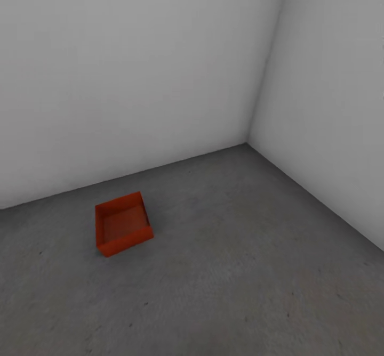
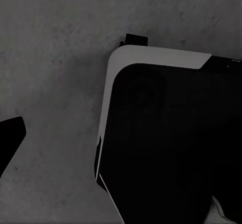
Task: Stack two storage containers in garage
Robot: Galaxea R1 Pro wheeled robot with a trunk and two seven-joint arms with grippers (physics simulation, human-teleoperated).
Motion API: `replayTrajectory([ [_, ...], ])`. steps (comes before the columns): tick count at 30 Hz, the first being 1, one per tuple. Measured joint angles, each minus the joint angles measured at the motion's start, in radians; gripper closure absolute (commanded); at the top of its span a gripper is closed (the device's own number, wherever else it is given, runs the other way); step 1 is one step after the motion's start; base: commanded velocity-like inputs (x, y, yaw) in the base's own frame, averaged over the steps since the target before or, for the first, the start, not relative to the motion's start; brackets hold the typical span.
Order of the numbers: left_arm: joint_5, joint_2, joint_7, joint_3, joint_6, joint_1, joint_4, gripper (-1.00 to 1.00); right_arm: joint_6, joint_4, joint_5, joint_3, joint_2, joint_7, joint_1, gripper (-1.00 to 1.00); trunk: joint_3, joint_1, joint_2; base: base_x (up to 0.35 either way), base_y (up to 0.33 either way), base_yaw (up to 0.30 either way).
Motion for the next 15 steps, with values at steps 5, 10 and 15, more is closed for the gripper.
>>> replayTrajectory([
  [5,0.000,0.000,0.000,0.000,0.000,0.000,0.000,-1.00,0.000,0.000,0.000,0.000,0.001,-0.001,0.000,-1.00,0.008,0.000,0.000,0.000,0.000,0.000],
  [10,0.000,0.000,0.000,0.000,0.000,0.000,0.000,-1.00,-0.001,0.000,0.000,0.000,0.001,-0.001,0.000,-1.00,0.016,0.000,0.000,0.000,0.000,0.000],
  [15,0.000,0.000,0.000,0.000,0.000,0.000,0.000,-1.00,0.000,0.000,0.000,0.000,0.001,-0.001,0.000,-1.00,0.024,0.000,0.000,0.000,0.000,0.000],
])
